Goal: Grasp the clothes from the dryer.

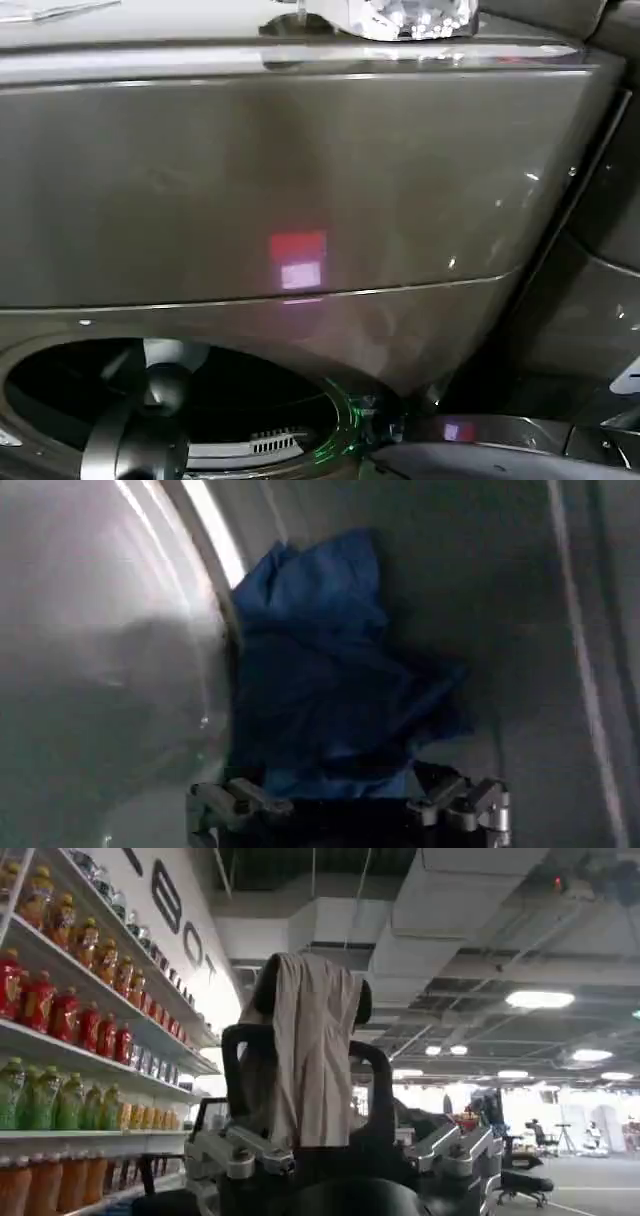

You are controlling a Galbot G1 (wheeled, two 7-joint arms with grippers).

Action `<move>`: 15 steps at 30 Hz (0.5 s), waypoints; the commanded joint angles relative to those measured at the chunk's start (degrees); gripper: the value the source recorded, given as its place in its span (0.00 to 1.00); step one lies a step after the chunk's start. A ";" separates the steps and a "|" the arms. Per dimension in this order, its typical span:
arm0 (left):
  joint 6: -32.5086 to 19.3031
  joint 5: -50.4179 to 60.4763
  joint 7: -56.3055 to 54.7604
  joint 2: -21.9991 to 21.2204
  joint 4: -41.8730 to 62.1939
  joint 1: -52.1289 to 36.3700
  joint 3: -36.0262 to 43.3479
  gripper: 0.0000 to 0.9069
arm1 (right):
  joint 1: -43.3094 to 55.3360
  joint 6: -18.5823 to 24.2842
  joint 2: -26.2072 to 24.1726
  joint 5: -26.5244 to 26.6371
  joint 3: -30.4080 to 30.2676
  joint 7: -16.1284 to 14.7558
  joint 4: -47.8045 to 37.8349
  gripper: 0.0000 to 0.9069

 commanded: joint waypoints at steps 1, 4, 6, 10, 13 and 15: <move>-1.86 -3.14 2.43 -0.04 1.70 0.81 0.17 0.25 | 0.22 0.14 0.12 -0.32 -0.48 0.07 0.03 1.00; -2.83 -3.27 4.03 0.03 0.95 1.11 0.11 0.00 | 0.12 0.23 0.13 -0.33 -0.38 0.06 -0.09 1.00; -3.90 -4.61 4.49 0.17 0.94 1.08 0.08 0.00 | 0.01 0.36 0.21 -0.34 -0.33 0.06 -0.16 1.00; -4.30 -5.35 4.49 0.26 0.70 1.19 -0.01 0.00 | -0.04 0.40 0.35 -0.32 -0.34 0.06 -0.13 1.00; -4.35 -6.28 4.47 0.35 -0.04 1.50 0.01 0.00 | -0.06 0.39 0.40 -0.33 -0.41 0.06 -0.14 1.00; -5.09 -7.50 4.81 0.82 -0.34 1.48 0.25 0.00 | -0.02 0.41 0.39 -0.50 -0.54 -0.06 -0.16 1.00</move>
